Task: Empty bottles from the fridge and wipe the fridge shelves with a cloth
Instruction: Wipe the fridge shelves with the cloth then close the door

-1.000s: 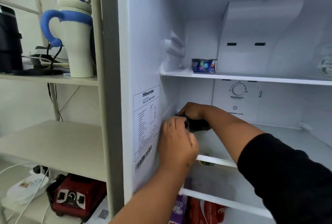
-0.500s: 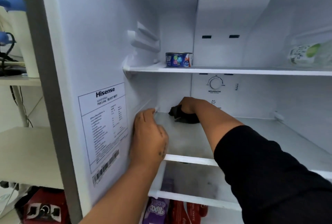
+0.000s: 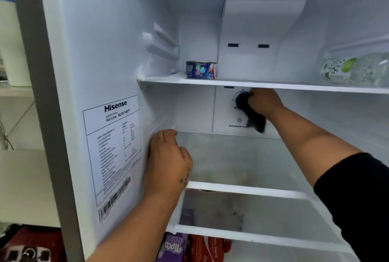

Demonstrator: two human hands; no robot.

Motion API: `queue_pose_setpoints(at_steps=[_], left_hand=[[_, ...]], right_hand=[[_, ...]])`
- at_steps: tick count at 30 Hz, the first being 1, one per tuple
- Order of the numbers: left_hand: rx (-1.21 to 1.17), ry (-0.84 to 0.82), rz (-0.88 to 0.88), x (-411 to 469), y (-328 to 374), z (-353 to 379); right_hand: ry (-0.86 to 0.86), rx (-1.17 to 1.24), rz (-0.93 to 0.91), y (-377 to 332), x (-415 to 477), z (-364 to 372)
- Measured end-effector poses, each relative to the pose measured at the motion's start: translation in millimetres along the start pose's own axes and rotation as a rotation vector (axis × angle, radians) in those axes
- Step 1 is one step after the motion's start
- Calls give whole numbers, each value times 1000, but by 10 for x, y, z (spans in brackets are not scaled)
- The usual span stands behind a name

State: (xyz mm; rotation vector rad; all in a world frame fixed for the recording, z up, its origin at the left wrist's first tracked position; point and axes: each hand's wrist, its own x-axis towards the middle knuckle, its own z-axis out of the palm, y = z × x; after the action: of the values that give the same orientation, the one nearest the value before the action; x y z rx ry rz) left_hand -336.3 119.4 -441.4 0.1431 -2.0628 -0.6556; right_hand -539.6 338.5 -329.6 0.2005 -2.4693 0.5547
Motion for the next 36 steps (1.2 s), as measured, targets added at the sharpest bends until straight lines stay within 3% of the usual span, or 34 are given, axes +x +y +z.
queue_pose_setpoints(at_steps=[2,4,7,11,15,24,31,36], left_hand=[[26,-29,6,19,-19,19],[52,-95,7,35,-32,28],[64,-243,11,75,-43,38],[122,-345,-13,70,-35,32],[106,-365,-20,71,-32,19],[54,-284,-12,59,-47,55],[-6,-84,-19,73,-8,70],[-24,-7,-33,29,43,-1]], right_hand=[[271,179,-127,-96,30,141],[339,110,-311,-86,-52,366],[155,-124,-543,-89,-107,611],[-164,-310,-602,-140,-180,685],[-382,-384,-498,-157,-287,683],[-339,-532,-12,400,-257,310],[-533,-442,-74,-321,-364,489],[-611,-102,-49,-662,-917,192]])
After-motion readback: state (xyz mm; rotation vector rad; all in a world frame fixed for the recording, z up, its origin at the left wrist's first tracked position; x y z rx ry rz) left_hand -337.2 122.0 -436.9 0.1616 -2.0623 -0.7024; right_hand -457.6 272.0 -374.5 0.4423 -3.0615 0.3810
